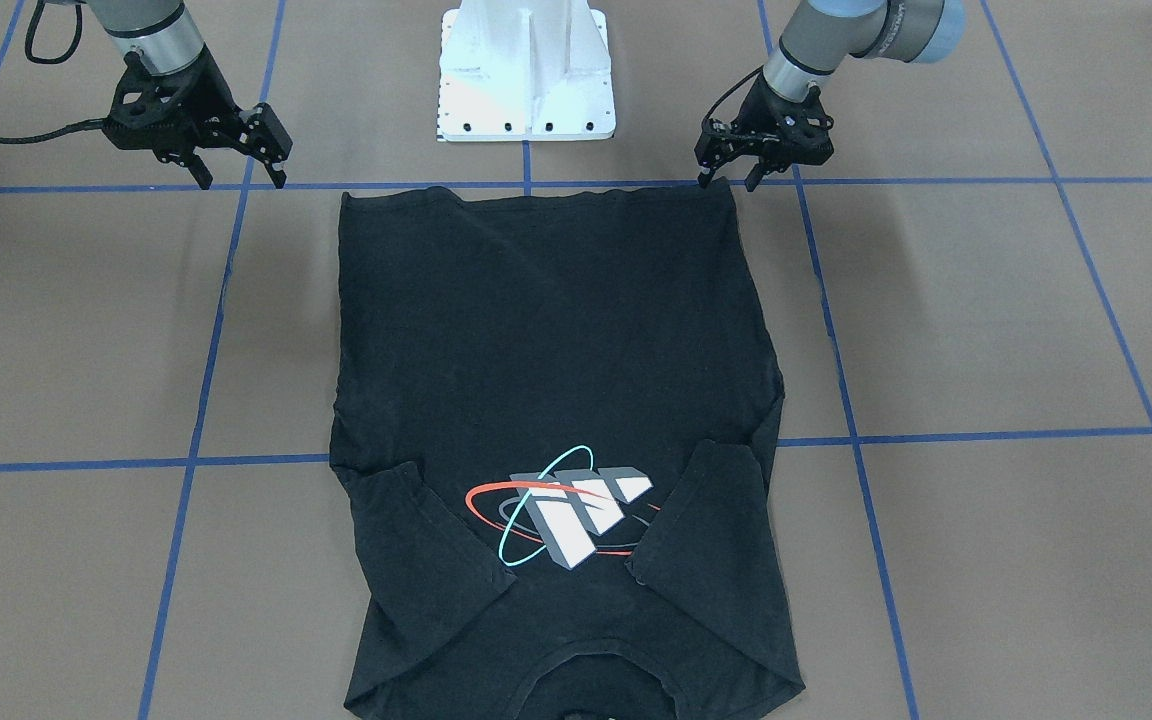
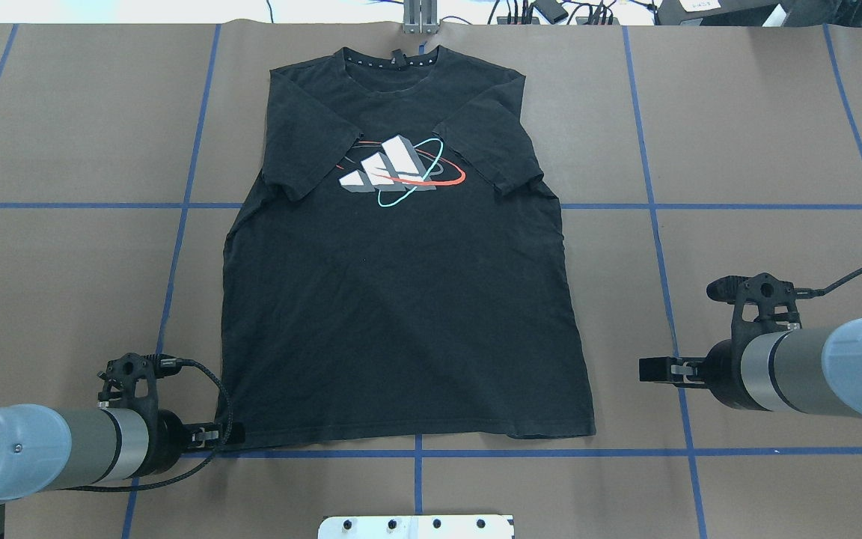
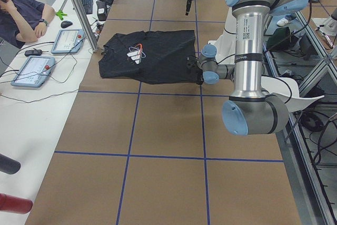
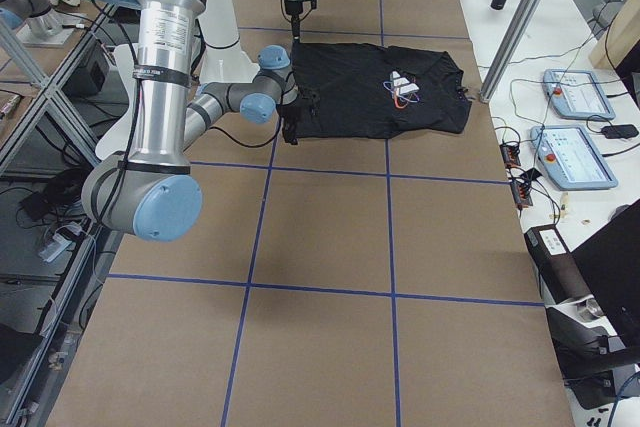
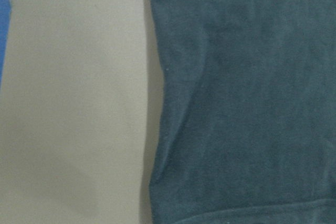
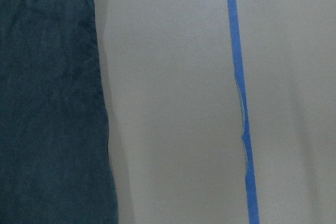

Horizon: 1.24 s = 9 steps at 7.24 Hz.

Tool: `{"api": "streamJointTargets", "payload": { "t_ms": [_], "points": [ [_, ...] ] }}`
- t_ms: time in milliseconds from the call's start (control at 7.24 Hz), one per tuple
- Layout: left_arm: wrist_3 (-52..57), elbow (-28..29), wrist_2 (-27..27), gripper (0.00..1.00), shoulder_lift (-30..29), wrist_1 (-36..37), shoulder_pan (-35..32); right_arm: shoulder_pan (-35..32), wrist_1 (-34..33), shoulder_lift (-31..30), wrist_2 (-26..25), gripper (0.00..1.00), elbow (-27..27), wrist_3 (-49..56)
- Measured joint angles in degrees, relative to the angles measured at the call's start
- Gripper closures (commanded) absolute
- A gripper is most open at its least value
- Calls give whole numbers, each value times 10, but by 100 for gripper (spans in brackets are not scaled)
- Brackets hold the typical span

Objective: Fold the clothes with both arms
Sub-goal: 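Lower both grippers onto the hem corners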

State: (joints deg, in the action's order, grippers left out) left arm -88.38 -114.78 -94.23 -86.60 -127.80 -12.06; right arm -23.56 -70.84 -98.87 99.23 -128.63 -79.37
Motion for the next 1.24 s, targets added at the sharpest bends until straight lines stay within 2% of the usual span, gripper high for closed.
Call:
{"api": "streamJointTargets", "payload": {
  "t_ms": [138,414,829,967,1105,1243],
  "points": [
    [0,2,0,59,-1,0,1,0,0,0,0,0,0,0],
    [0,2,-2,67,-6,0,1,0,0,0,0,0,0,0],
    [0,1,-3,67,-8,0,3,0,0,0,0,0,0,0],
    [0,1,-3,79,-7,0,3,0,0,0,0,0,0,0],
    [0,0,-3,100,-5,0,3,0,0,0,1,0,0,0],
    [0,-2,-3,100,-4,0,2,1,0,0,1,0,0,0]
  ]
}}
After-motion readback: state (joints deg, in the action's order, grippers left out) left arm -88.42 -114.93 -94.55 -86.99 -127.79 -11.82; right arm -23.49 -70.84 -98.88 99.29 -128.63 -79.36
